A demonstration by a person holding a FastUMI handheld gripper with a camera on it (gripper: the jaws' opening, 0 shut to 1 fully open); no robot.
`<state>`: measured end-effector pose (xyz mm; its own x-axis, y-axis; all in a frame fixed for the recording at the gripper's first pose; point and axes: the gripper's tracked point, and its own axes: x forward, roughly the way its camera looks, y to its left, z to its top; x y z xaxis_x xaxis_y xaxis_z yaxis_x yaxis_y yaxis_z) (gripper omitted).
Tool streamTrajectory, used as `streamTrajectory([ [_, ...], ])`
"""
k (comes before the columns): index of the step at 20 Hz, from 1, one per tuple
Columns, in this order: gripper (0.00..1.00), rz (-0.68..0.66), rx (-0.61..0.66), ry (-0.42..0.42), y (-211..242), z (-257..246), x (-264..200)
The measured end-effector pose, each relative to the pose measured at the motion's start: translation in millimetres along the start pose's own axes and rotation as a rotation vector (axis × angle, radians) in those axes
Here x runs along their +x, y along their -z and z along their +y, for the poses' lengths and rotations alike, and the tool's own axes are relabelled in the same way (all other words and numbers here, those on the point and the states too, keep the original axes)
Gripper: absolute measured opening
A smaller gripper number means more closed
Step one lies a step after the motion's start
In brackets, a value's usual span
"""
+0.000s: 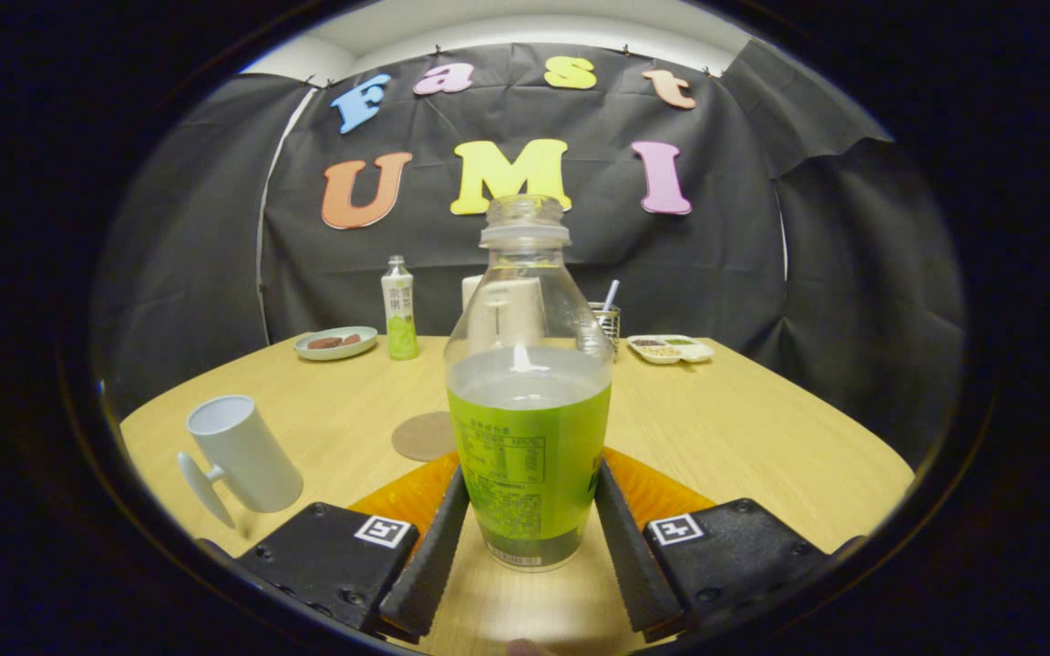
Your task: Take the bottle from table, then pour the juice into the cup, finally place the bottle on the coaster
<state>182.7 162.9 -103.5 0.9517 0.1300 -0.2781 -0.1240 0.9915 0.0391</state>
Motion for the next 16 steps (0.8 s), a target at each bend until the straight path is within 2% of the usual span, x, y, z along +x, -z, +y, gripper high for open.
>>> streamTrajectory([
  [4, 0.76, 0.029, -0.074, -0.015, -1.8, 10.8, -4.7],
  [10, 0.73, 0.026, -0.33, -0.008, -19.6, 21.8, -7.1],
  [13, 0.74, -0.012, -0.443, 0.018, -37.8, 22.7, -10.0],
  [16, 0.74, -0.037, -0.6, 0.078, -54.4, 18.8, -10.0],
])
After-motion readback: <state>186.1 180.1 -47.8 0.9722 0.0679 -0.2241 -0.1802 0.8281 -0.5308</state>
